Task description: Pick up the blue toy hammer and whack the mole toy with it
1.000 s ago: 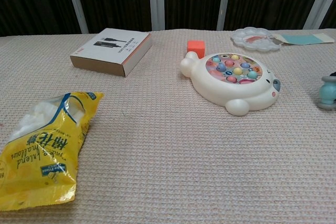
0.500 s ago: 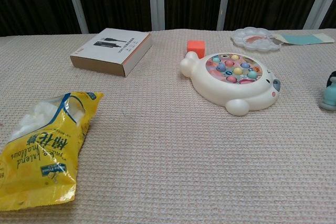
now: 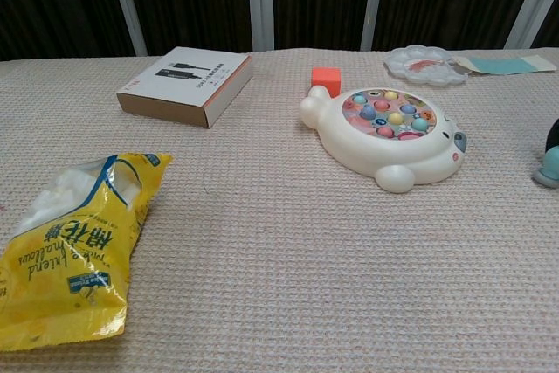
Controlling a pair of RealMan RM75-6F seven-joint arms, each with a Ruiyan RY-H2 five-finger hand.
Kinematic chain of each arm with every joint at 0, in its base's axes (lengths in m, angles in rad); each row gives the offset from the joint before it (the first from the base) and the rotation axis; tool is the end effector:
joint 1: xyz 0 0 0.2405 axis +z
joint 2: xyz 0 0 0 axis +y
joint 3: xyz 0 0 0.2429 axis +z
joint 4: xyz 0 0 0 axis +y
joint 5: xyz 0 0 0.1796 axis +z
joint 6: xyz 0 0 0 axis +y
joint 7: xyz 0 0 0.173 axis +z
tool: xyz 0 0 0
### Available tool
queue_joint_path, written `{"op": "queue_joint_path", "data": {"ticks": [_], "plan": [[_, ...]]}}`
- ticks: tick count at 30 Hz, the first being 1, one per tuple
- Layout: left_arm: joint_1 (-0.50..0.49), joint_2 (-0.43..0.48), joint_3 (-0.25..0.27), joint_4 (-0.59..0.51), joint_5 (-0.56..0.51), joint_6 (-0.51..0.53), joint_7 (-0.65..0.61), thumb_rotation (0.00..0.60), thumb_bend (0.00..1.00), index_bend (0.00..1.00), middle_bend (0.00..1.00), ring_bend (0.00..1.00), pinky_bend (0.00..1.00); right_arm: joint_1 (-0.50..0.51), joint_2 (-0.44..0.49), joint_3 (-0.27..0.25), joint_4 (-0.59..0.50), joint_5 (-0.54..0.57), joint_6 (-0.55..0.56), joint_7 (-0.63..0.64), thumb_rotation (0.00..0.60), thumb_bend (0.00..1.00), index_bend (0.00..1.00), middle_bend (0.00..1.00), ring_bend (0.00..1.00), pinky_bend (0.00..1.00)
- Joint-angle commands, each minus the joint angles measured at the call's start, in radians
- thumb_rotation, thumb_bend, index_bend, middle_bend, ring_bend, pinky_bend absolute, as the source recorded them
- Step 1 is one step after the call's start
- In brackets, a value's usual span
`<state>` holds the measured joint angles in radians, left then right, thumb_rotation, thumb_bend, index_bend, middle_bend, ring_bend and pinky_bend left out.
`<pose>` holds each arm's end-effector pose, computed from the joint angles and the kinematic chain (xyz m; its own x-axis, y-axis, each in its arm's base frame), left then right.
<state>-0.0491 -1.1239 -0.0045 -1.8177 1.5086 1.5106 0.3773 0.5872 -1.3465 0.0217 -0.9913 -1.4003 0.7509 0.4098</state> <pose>-0.2582 0.1861 0.1621 0.5445 0.0476 0.8374 0.8385 -0.0049 -0.5449 -0.3243 -0.3619 0.0991 0.4038 -0.4228 0.8113 -0.9065 -0.0654 0.4171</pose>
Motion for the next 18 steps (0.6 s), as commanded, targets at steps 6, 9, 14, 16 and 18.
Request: {"op": "queue_joint_path", "data": {"ticks": [6,9,14,16,18], "plan": [[0.0,0.0,-0.003,0.007,0.002,0.003,-0.011,0.6,0.15,0.0,0.0,0.0,0.0,-0.003,0.05,0.012,-0.082,0.031,-0.007,-0.072,0.6,0.35,0.0,0.18,0.0,0.0],[0.0,-0.002,-0.005,0.012,-0.001,0.003,-0.018,0.6,0.15,0.0,0.0,0.0,0.0,-0.024,0.087,0.018,-0.136,0.034,0.034,-0.091,0.6,0.35,0.0,0.14,0.0,0.0],[0.002,-0.01,-0.011,0.033,-0.007,0.008,-0.044,0.6,0.15,0.0,0.0,0.0,0.0,-0.137,0.185,0.03,-0.297,0.028,0.256,-0.119,0.6,0.35,0.0,0.11,0.0,0.0],[0.003,-0.015,-0.011,0.042,-0.005,0.011,-0.052,0.6,0.15,0.0,0.0,0.0,0.0,-0.185,0.198,0.032,-0.336,0.018,0.35,-0.125,0.6,0.35,0.0,0.11,0.0,0.0],[0.003,-0.019,-0.011,0.052,-0.003,0.012,-0.063,0.6,0.15,0.0,0.0,0.0,0.0,-0.251,0.205,0.035,-0.373,0.008,0.473,-0.122,0.6,0.35,0.01,0.11,0.0,0.0]]}}
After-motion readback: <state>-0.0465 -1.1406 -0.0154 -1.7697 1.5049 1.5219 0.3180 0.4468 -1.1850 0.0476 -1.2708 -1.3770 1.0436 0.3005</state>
